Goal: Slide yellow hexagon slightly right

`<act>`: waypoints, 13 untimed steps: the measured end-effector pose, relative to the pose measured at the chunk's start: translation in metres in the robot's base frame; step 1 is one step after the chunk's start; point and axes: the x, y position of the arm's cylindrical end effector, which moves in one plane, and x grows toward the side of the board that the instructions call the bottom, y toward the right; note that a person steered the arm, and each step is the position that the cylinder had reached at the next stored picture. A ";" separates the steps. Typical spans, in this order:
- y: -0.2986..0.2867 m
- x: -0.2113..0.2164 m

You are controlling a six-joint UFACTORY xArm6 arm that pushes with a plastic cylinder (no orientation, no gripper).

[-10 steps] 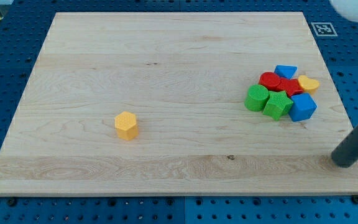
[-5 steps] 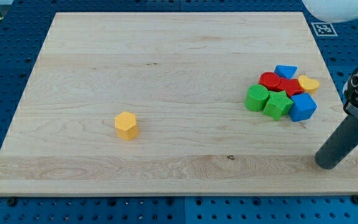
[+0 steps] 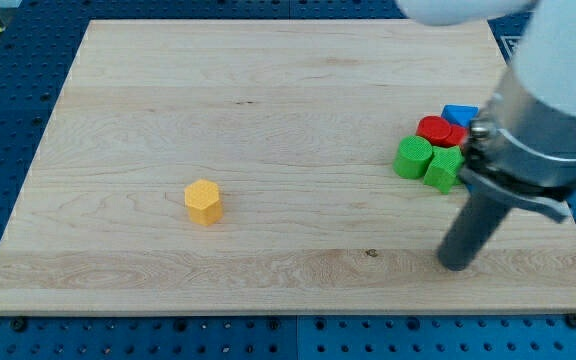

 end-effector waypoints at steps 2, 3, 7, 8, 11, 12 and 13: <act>-0.116 -0.014; -0.177 -0.024; -0.263 -0.045; -0.248 -0.058; -0.215 -0.102; -0.201 -0.102; -0.190 -0.102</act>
